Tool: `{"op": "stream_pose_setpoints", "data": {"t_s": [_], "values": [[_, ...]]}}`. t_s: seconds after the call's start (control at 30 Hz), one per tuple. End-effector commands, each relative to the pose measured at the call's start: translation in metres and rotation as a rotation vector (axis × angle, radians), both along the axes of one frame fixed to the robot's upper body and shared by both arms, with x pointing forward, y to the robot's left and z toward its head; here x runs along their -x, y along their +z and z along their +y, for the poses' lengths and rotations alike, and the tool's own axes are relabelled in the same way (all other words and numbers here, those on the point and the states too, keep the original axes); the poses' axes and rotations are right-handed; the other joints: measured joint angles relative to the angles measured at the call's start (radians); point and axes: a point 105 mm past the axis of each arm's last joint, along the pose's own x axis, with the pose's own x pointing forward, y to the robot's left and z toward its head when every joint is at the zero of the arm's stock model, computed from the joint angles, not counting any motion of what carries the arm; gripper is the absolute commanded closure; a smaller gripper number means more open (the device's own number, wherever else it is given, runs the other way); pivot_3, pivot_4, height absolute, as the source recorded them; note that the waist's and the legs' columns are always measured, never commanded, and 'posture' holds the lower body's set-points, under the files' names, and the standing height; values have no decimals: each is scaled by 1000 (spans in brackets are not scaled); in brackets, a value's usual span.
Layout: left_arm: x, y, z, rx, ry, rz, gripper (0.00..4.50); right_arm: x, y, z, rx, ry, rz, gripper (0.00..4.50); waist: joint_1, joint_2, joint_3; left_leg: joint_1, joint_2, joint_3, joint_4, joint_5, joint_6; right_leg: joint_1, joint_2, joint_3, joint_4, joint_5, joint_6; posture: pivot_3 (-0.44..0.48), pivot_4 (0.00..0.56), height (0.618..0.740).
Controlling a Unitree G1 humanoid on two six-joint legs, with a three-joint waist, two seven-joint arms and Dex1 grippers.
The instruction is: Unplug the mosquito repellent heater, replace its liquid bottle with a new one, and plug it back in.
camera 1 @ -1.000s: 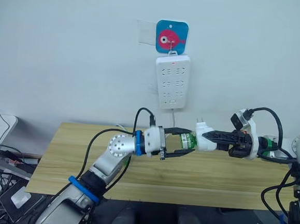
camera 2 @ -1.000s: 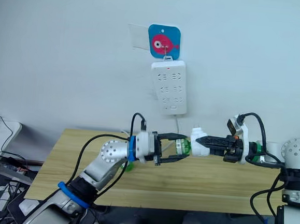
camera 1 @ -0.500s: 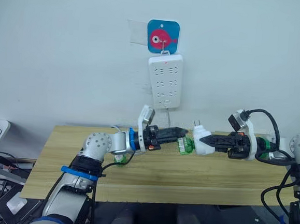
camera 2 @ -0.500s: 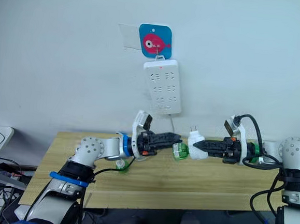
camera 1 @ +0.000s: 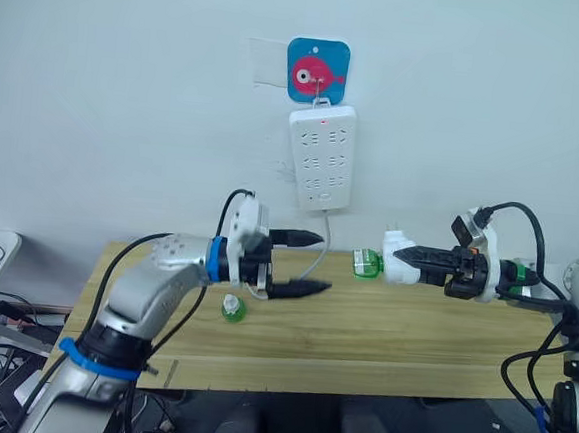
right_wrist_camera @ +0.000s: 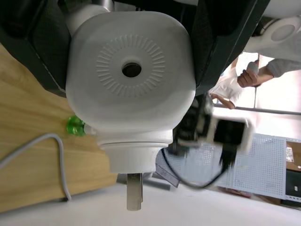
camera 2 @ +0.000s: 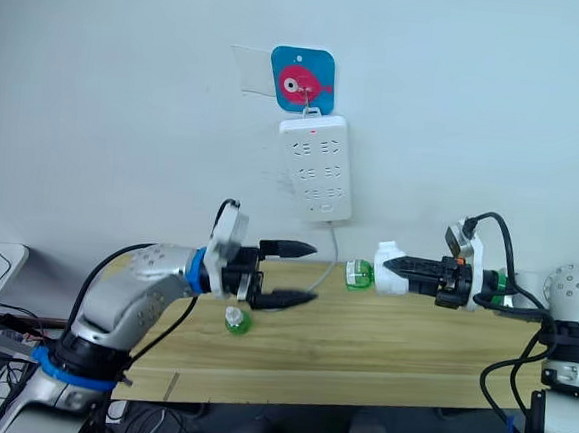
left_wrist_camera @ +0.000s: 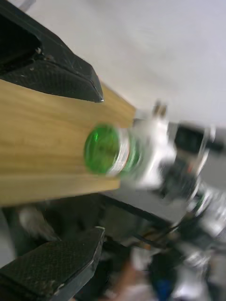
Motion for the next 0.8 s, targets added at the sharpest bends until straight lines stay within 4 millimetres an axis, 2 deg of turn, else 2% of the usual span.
{"op": "stream_pose_setpoints", "data": {"t_s": [0.03,0.1,0.3,0.57,0.73,0.8], "values": [[-4,-1,-2,-54,25,-473,40,-2,12,1,-35,4,-35,1526,6,0,0,0,0,0,0,0,0,0,0,0,0,0,-1,-119,151,740],[-8,-6,-7,-70,38,-668,40,-1,13,3,-39,16,-36,1526,16,0,0,0,0,0,0,0,0,0,0,-1,0,1,-2,-118,151,740],[-14,-10,-29,-27,40,-978,40,2,15,10,-50,54,-46,1526,26,0,0,-1,-1,0,1,0,1,0,-2,-1,0,2,-1,-129,152,740],[-24,-5,-45,18,57,-1084,40,7,16,14,-51,89,-41,1526,19,0,0,0,0,0,1,-1,1,0,-1,-2,2,2,-1,-139,155,740],[-23,-6,-48,31,43,-1103,40,9,15,14,-51,93,-38,1526,16,0,0,-1,0,0,1,-1,1,0,-1,-2,2,2,0,-143,158,740],[-23,-6,-48,35,41,-1103,430,10,14,14,-49,93,-37,1526,15,0,0,-1,0,-1,1,-1,1,0,-1,-2,2,2,0,-144,158,740]]}}
